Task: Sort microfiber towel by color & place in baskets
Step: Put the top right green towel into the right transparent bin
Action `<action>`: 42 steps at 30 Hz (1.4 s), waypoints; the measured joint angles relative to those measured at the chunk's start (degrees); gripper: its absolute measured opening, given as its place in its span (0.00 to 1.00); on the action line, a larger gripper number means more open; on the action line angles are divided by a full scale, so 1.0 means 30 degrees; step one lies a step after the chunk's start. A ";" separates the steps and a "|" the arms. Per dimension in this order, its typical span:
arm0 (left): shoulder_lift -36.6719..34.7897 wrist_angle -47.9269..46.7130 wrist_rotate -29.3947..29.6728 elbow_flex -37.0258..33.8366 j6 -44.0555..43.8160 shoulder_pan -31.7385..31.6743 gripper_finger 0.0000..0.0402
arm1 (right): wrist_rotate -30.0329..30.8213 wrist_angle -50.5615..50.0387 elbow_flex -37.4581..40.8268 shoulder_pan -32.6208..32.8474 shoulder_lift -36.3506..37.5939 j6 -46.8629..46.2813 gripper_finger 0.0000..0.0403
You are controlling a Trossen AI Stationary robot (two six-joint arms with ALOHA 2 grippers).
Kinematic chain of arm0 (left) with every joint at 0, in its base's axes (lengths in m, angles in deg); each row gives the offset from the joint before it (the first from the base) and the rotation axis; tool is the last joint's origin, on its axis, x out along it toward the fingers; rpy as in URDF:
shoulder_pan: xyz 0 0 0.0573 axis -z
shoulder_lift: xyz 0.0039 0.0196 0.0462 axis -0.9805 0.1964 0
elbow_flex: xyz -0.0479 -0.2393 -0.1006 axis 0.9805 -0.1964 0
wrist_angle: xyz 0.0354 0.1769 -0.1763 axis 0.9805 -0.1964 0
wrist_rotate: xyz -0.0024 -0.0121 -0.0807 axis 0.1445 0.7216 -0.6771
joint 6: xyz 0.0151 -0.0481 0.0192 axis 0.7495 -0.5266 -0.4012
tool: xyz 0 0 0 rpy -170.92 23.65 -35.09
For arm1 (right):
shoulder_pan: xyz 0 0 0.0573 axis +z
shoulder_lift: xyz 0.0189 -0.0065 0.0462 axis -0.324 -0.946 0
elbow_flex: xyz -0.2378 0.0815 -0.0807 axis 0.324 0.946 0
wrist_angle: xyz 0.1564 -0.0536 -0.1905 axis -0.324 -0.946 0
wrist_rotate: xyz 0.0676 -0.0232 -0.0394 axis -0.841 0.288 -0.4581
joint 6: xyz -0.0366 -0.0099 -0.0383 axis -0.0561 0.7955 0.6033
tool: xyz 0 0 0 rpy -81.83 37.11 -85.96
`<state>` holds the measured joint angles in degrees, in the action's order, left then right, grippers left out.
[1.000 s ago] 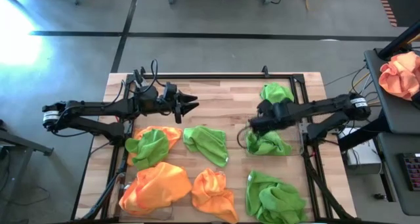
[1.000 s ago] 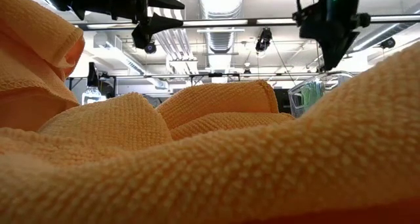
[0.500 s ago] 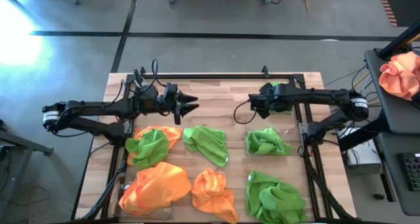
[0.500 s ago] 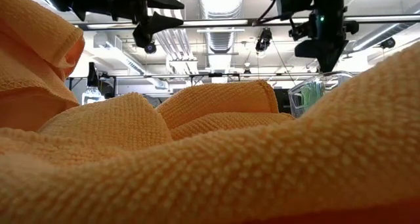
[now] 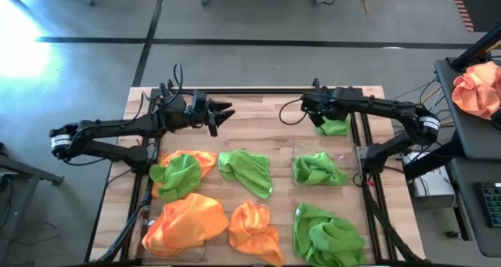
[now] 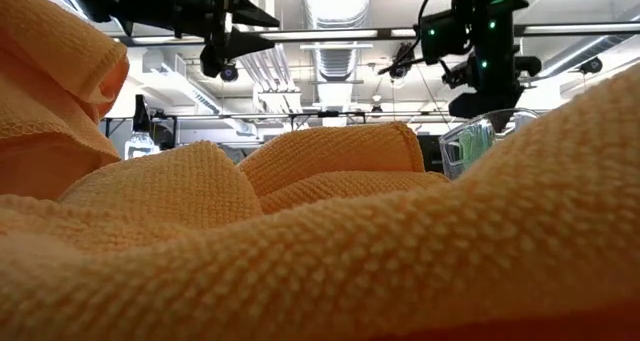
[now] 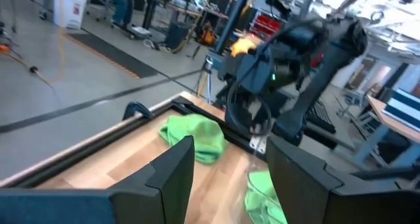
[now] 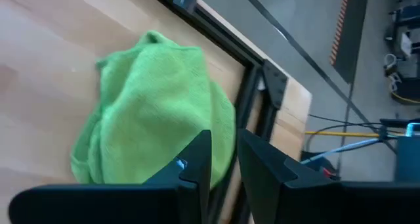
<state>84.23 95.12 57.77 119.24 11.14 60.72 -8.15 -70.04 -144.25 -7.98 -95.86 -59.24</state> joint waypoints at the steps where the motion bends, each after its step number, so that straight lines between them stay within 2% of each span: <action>1: 0.0000 0.0059 0.0141 0.0000 -0.0007 -0.0036 0.43 | -0.0020 0.0468 0.0242 -0.0026 0.0000 0.0000 0.17; 7: 0.0000 -0.0005 0.0542 0.0000 -0.0169 -0.0146 0.43 | -0.0050 0.2954 0.2132 -0.0019 -0.0022 -0.0047 0.16; 15: 0.0000 -0.0013 0.0542 0.0000 -0.0299 -0.0175 0.43 | -0.0188 0.3103 0.4237 0.0000 -0.0029 -0.1673 0.16; 20: 0.0000 -0.0020 0.0542 0.0000 -0.0365 -0.0175 0.43 | -0.0240 0.3118 0.4305 0.0493 -0.0015 -0.2670 0.16; 29: 0.0000 -0.0228 0.0534 0.0000 -0.0372 -0.0175 0.43 | -0.0016 0.3683 0.3664 0.1773 0.0000 -0.2710 0.16; 42: 0.0000 -0.0335 0.0410 0.0000 -0.0372 -0.0175 0.43 | -0.0031 0.3810 0.3768 0.0449 -0.0032 -0.2535 0.16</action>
<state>84.23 94.12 59.01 119.24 10.03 60.19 -8.24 -58.61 -132.94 -6.63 -95.95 -66.85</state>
